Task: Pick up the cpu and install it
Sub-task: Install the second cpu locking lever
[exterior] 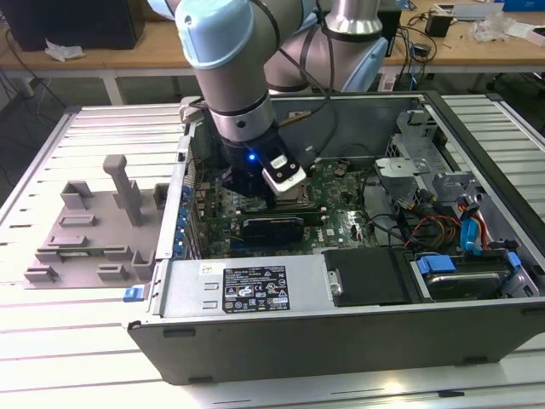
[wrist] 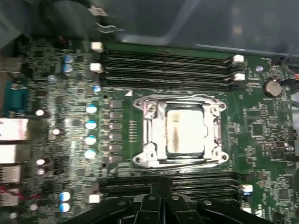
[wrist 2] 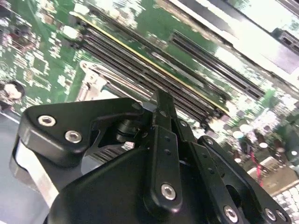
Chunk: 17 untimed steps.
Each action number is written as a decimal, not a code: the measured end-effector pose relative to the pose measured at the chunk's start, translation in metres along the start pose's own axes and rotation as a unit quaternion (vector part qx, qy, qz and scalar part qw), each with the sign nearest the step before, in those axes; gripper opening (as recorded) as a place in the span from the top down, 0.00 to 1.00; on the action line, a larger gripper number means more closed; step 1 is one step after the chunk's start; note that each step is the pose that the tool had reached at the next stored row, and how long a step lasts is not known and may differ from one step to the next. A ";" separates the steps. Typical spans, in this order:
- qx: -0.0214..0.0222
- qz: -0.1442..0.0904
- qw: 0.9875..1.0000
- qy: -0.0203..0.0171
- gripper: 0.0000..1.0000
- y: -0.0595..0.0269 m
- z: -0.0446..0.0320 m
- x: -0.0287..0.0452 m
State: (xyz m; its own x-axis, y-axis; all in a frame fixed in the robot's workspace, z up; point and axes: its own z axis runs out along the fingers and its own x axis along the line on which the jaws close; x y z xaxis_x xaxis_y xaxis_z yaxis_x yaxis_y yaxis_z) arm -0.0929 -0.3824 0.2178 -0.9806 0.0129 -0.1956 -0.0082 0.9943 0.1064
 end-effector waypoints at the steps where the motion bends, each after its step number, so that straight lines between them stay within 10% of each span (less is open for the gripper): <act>1: 0.001 0.000 1.000 0.000 0.89 0.0027 0.0009 -0.0033; 10: 0.014 -0.002 1.000 0.000 0.89 0.0440 0.0094 -0.0230; 14: 0.014 -0.002 1.000 0.000 0.89 0.0440 0.0095 -0.0233; 17: 0.015 0.001 1.000 0.027 0.89 0.0439 0.0105 -0.0259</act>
State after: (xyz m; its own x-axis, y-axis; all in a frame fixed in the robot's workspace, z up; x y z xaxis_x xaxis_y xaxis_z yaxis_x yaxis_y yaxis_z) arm -0.0658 -0.3380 0.2173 -0.9897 0.0092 -0.1432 -0.0020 0.9970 0.0777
